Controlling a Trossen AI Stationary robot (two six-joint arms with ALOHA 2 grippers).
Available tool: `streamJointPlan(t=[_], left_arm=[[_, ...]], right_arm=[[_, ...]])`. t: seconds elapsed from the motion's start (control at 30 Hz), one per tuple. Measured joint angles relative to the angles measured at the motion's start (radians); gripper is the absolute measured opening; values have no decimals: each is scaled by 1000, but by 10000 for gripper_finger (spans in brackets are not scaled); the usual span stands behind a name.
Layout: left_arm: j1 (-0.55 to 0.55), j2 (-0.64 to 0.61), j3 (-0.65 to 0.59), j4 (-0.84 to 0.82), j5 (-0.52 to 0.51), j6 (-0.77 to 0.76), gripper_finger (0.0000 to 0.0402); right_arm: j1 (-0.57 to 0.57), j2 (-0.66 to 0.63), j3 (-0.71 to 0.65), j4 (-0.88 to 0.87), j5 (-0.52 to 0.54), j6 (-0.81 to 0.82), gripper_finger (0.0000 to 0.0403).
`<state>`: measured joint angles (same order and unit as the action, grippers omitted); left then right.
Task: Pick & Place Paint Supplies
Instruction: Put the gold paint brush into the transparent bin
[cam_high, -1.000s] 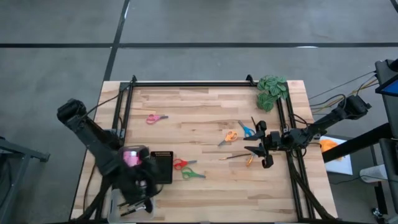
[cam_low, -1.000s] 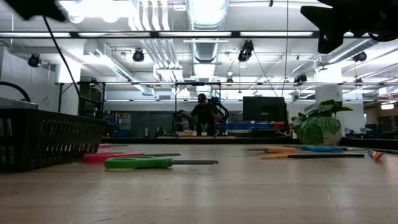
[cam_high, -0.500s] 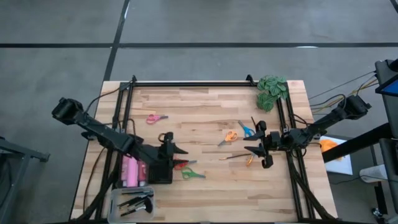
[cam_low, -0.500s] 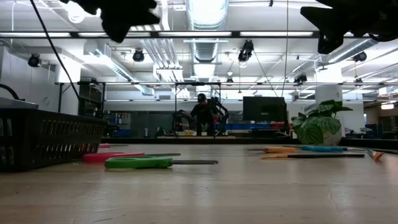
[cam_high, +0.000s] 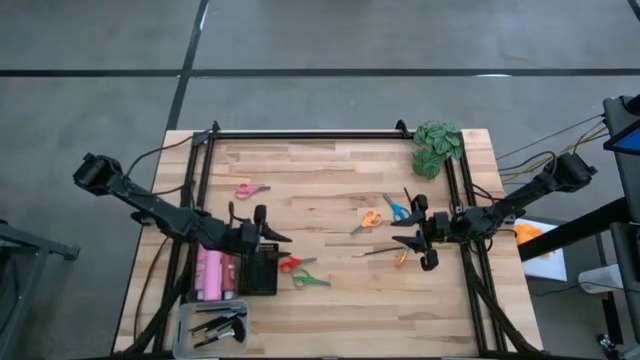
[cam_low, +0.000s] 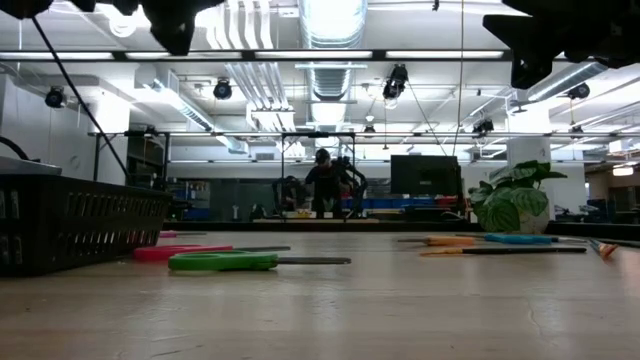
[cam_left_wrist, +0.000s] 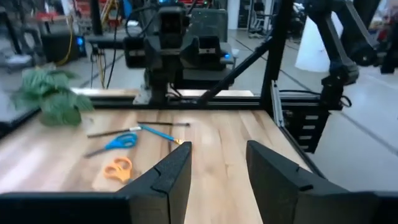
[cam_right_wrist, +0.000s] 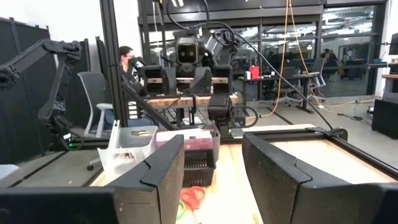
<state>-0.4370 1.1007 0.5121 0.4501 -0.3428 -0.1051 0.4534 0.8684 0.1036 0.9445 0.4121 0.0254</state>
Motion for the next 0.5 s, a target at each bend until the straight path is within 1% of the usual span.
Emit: streamJointPlan(t=[0.13, 0.23, 0.37, 0.43, 0.5], left_arm=[[0, -4, -31, -4, -1, -105, 152], [0, -4, -58, -7, -1, -156, 152], [-2, -4, -97, -9, -1, -284, 152], [-2, -4, -108, -9, -1, -304, 152], [-2, -4, -110, -9, -4, -289, 152]], right_arm=[[0, 0, 0, -2, 0, 0, 159], [0, 0, 0, -6, 0, 0, 159], [0, 0, 0, -7, 0, 0, 159], [0, 0, 0, -7, 0, 0, 159], [0, 0, 0, -7, 0, 0, 159]])
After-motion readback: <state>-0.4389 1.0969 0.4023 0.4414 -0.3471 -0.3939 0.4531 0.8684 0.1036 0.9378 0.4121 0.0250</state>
